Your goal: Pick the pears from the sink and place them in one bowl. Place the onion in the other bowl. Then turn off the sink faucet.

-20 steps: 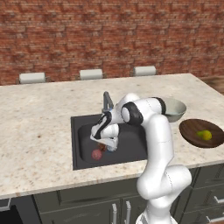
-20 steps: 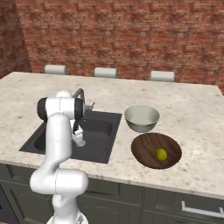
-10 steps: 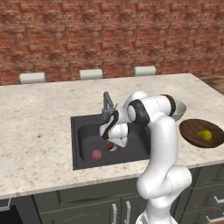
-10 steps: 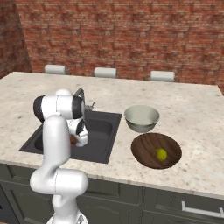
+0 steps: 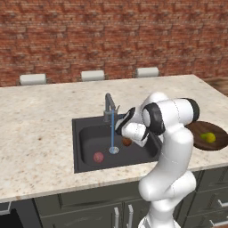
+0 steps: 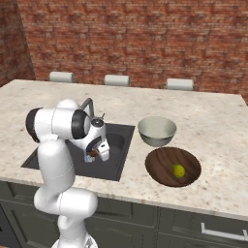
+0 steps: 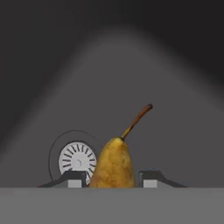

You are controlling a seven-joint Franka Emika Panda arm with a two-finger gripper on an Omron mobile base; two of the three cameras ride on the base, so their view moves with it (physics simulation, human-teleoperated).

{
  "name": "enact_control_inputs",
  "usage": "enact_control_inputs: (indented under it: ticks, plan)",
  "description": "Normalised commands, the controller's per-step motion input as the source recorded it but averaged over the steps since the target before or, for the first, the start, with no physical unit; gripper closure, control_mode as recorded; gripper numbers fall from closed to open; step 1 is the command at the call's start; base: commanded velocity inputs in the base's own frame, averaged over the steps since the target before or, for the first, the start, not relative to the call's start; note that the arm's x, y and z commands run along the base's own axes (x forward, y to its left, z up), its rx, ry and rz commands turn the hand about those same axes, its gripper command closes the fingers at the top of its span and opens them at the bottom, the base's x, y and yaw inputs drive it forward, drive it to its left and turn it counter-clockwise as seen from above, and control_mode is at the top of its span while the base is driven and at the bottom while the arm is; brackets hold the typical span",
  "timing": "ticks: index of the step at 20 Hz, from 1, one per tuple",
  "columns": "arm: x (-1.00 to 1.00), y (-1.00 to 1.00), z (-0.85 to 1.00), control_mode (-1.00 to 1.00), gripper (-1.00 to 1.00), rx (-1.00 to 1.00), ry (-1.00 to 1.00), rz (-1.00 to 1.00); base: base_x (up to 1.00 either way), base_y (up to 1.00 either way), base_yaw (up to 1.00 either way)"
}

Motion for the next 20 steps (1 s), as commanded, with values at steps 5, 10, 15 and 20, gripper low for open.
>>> enact_control_inputs:
  ticks: [5,10,15,20]
  plan:
    - [0.00,-0.24,0.98,-1.00,1.00,0.01,-0.15,0.00,0.00,0.00,0.00]
    - [0.00,-0.05,1.00,-1.00,1.00,0.00,-0.13,0.00,0.00,0.00,0.00]
    - [0.00,-0.02,1.00,-1.00,1.00,0.00,-0.05,0.00,0.00,0.00,0.00]
    - [-0.02,-0.17,1.00,-1.00,1.00,0.00,0.00,0.00,0.00,0.00,0.00]
